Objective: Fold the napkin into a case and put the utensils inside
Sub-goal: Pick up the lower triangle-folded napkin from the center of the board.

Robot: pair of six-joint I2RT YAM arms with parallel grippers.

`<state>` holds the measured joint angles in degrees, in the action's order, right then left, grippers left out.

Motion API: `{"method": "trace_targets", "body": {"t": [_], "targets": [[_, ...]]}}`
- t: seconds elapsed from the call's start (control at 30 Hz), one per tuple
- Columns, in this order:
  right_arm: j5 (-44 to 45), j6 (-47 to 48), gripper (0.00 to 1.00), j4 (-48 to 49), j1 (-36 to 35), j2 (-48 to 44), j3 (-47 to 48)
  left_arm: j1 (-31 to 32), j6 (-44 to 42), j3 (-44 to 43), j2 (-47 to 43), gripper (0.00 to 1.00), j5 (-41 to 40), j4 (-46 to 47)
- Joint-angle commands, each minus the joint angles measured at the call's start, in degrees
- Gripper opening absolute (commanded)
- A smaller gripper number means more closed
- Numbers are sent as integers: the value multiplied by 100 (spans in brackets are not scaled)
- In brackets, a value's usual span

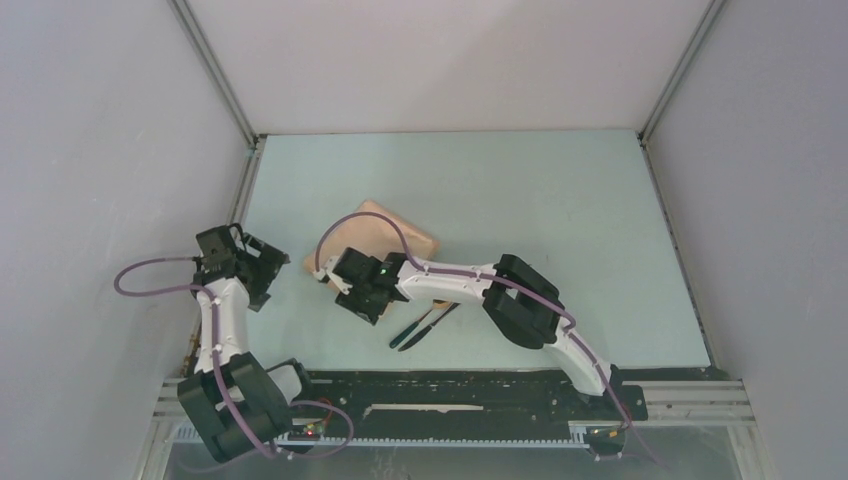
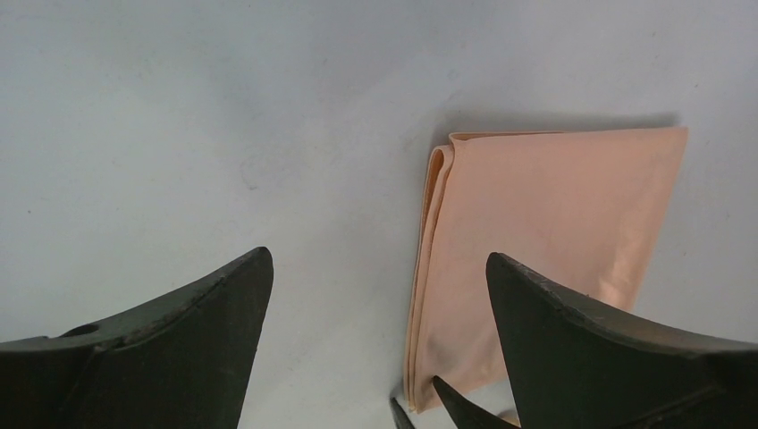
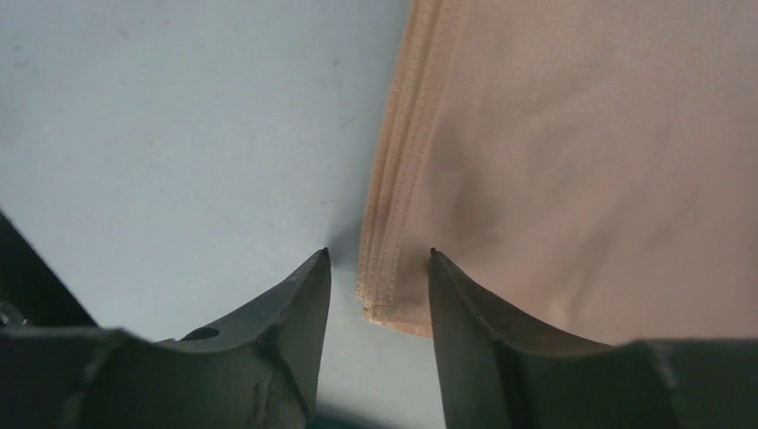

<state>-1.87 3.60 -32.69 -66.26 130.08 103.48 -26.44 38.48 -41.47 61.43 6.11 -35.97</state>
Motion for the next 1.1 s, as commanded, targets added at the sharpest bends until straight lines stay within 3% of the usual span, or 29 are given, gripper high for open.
{"method": "trace_targets", "body": {"t": [0.0,0.13,0.2,0.27,0.33,0.43,0.6,0.7,0.87,1.07], "targets": [[721,-95,48,3,-65,119,65,-78,-164,-160,17,97,205,125],[1345,-64,32,62,-102,95,-12,-126,-140,86,149,97,1136,588],[1349,-29,29,189,-90,31,-54,-159,-5,303,203,97,1505,906],[1309,-11,19,263,-90,-34,-43,-168,75,438,243,97,1610,1082],[1026,-100,11,279,-34,-128,3,-176,109,484,279,97,1649,1180],[-153,-432,0,332,211,-373,-34,-181,206,539,453,97,1872,1350],[-2402,-1295,0,875,1031,-749,-475,-181,526,845,762,96,2094,1830],[-3292,-1697,0,1481,1394,-817,-795,-179,909,1211,1050,93,2341,2502],[-4002,-2052,0,1963,1734,-809,-1059,-159,1127,1455,1536,89,2393,3135],[-4256,-2307,0,2392,1960,-846,-1304,-4,1542,1496,1834,81,2327,3856]]}}
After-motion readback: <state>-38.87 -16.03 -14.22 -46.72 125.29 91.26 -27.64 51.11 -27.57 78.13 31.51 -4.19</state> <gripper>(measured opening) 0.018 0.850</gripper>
